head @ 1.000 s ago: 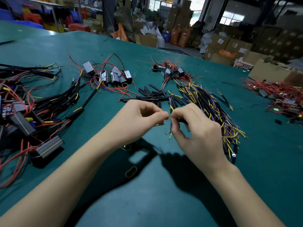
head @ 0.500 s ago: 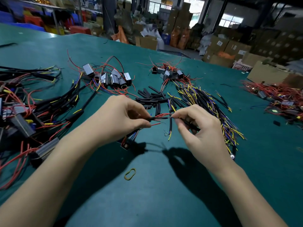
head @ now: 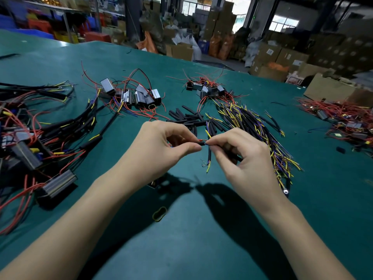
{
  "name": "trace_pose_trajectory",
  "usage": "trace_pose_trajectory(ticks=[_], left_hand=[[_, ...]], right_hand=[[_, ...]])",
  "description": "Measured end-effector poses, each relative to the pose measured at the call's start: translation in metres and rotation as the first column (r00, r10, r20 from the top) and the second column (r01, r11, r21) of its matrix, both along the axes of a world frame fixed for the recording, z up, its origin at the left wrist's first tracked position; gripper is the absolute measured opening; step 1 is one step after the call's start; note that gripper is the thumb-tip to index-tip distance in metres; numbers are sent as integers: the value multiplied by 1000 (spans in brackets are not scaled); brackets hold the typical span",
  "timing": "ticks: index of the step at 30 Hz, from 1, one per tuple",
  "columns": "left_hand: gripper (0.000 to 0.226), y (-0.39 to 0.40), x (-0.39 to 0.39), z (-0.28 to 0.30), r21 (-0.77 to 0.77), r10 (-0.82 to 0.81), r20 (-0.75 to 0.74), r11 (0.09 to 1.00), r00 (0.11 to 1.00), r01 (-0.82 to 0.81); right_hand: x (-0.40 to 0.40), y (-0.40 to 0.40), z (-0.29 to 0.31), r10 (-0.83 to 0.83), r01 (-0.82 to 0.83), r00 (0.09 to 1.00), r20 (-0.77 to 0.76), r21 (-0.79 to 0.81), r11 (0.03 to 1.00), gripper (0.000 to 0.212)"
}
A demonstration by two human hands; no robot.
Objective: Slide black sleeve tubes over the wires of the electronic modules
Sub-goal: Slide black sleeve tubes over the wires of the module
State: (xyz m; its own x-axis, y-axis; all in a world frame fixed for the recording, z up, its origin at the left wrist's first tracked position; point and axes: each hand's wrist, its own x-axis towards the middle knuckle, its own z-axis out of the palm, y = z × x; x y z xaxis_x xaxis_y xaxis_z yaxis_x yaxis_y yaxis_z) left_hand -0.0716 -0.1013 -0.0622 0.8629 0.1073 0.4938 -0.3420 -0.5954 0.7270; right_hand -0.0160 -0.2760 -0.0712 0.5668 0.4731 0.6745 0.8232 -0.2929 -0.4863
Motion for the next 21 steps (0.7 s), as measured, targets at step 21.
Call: trace_pose_trajectory(ticks=[21], left_hand=[[15, -6, 4, -4, -135, -26, -10, 991, 1000, 24]], right_hand=[[1, -9, 12, 138, -136, 932, -336, 31, 990, 23]])
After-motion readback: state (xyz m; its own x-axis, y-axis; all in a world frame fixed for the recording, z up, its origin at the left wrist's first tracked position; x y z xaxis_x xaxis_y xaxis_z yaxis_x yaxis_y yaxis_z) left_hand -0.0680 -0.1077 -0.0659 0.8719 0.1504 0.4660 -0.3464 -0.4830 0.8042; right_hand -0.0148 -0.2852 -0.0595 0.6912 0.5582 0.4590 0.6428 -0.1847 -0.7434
